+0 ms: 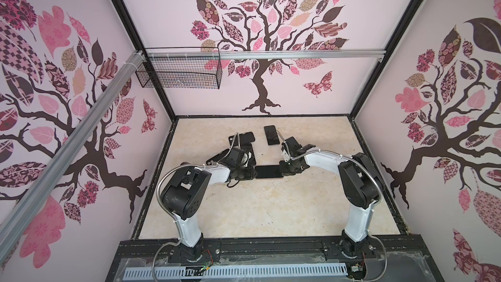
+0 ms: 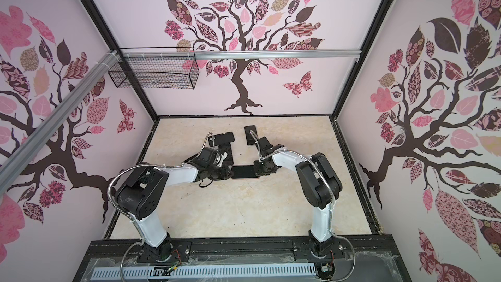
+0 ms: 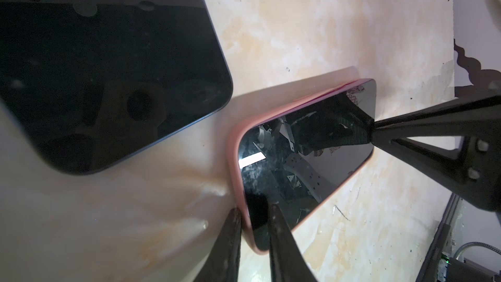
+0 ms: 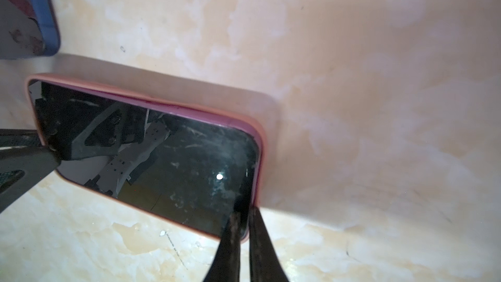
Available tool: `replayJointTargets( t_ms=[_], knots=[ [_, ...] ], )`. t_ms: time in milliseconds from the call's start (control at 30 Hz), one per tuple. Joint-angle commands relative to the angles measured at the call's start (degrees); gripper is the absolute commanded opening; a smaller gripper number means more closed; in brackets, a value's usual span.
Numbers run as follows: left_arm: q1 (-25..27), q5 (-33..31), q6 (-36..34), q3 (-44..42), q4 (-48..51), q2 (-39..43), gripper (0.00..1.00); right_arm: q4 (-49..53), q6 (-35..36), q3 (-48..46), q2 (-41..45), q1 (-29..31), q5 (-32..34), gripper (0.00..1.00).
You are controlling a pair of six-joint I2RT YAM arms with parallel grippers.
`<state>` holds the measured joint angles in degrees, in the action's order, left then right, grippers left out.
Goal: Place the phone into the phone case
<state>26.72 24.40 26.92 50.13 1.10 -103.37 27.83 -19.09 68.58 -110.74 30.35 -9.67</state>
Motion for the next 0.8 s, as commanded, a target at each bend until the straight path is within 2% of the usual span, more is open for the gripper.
replayJointTargets(
  t_ms=[0, 100, 200, 467, 633, 767],
  knots=[
    [3.1, 0.2, -1.5, -2.4, 4.1, -2.6, 0.22, -7.6, 1.6, -9.8, -15.4, 6.4, 0.8, 0.12],
    [3.2, -0.5, -2.0, -1.8, 5.2, -1.9, 0.21, -5.0, 2.4, -9.0, -11.0, 6.4, 2.6, 0.16],
    [3.1, -1.4, -2.7, -1.2, 6.0, -1.0, 0.21, -2.7, 3.0, -7.8, -6.4, 5.9, 3.6, 0.27],
    [2.9, -3.3, -3.5, 1.2, 8.3, 0.2, 0.29, -0.6, 5.3, -4.7, 1.6, 1.0, -0.9, 0.50],
    [2.4, -5.3, -3.3, 2.2, 9.2, 0.7, 0.37, -1.1, 6.2, -4.0, 1.6, -1.6, -4.6, 0.53],
    [1.8, -4.6, -3.1, 2.9, 8.7, 0.4, 0.37, -1.6, 6.3, -3.1, 0.0, -1.9, -6.0, 0.53]
  ],
)
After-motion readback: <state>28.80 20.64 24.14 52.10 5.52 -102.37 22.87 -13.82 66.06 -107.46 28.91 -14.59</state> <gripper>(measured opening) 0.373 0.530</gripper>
